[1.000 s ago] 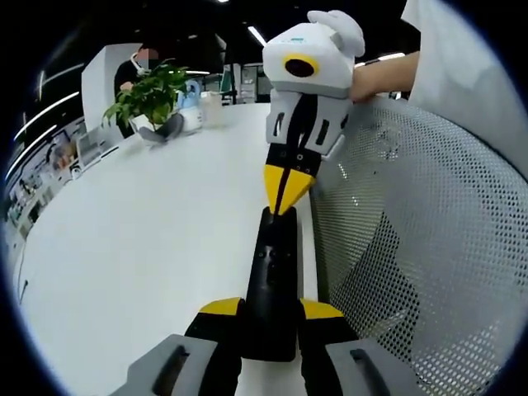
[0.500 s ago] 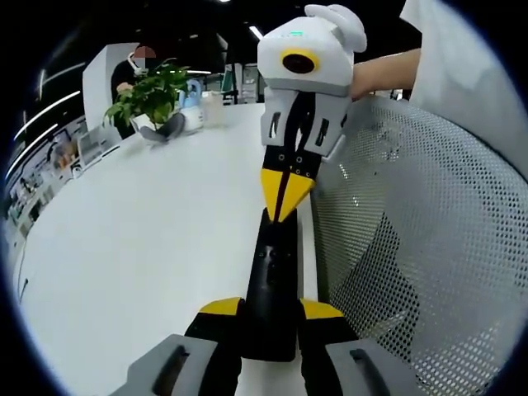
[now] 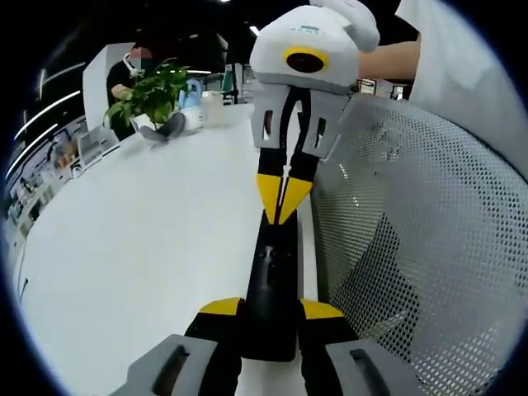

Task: Press the specified remote control buttons in sequence, fully releasing each button before pressing the next.

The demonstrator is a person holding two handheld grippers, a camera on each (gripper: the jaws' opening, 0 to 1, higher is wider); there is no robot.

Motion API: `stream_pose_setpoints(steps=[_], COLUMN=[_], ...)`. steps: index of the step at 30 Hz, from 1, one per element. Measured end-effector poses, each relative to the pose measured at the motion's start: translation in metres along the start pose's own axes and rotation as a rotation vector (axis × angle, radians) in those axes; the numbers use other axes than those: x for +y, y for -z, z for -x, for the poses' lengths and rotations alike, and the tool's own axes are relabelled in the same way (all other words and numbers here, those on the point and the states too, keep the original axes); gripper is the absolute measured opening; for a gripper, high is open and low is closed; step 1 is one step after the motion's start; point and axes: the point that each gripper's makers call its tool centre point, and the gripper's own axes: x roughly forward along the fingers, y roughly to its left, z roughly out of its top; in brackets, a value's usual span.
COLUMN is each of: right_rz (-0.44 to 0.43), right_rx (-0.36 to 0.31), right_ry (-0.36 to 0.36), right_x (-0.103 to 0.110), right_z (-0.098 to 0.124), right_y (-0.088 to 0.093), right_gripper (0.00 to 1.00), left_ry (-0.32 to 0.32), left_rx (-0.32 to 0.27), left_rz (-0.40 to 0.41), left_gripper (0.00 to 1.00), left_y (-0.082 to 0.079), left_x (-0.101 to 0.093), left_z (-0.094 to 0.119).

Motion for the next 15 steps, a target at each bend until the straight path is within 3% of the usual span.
stream_pose_setpoints(steps=[4, 7, 11, 13, 15], right_rz=[-0.017, -0.048, -0.121, -0.22, -0.223], right_rx=[0.03, 0.011, -0.105, -0.189, -0.232], right_ry=[-0.034, -0.036, -0.015, -0.015, -0.006], right_x=[-0.0019, -0.0023, -0.003, -0.0032, -0.0037], right_z=[-0.0005, 0.0002, 0.0004, 0.0025, 0.0034], right_y=[-0.0002, 0.0004, -0.0013, -0.0017, -0.0008], right_gripper=[0.0, 0.0, 0.0, 0.0, 0.0], left_ry=[0.0, -0.001, -0.001, -0.001, 0.0], left_rx=[0.0, -0.001, -0.002, -0.003, -0.007], left_rz=[0.0, 0.001, 0.003, 0.005, 0.011], left_gripper=[0.25, 0.25, 0.25, 0.25, 0.25], left_y=[-0.0001, -0.0001, -0.0002, -0.0002, -0.0003], left_x=[0.0, 0.0001, 0.0002, 0.0002, 0.0005], left_z=[0.0, -0.0001, 0.0, 0.0001, 0.0003])
